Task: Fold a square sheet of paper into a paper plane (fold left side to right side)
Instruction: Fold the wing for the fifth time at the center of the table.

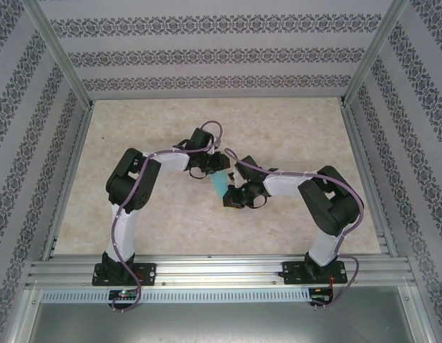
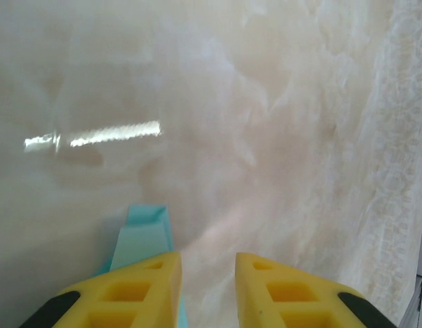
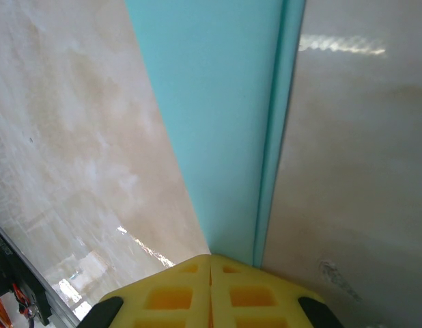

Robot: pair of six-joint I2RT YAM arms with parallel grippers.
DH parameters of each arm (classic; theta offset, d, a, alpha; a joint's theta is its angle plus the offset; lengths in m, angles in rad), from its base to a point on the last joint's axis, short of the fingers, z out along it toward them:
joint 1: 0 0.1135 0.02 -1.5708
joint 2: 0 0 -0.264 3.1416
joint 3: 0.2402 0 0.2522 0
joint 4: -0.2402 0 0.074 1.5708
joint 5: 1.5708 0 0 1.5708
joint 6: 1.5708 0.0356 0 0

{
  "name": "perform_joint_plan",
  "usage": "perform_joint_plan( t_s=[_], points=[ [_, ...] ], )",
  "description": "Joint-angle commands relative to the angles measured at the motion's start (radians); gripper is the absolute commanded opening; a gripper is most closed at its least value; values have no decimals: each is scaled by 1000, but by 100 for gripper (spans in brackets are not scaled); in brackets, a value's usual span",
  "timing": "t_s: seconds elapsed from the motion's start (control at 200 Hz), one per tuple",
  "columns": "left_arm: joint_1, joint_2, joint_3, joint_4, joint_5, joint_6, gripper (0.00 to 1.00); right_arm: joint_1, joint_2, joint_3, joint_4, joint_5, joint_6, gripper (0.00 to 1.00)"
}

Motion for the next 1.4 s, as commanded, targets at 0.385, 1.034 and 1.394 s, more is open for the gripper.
perform_joint_plan(
  t_s=[0.385,1.034,1.394],
  points=[
    [98,92,162,-96,-10,96,30,16,35,-43,-129,60,-13,8],
    [11,-413,-192,-31,42,83,28,11,44,-34,-126,55,-20,8],
    [-97,-275,-149,-90,-42,75,25,11,41,-39,-119,56,-15,8]
  ],
)
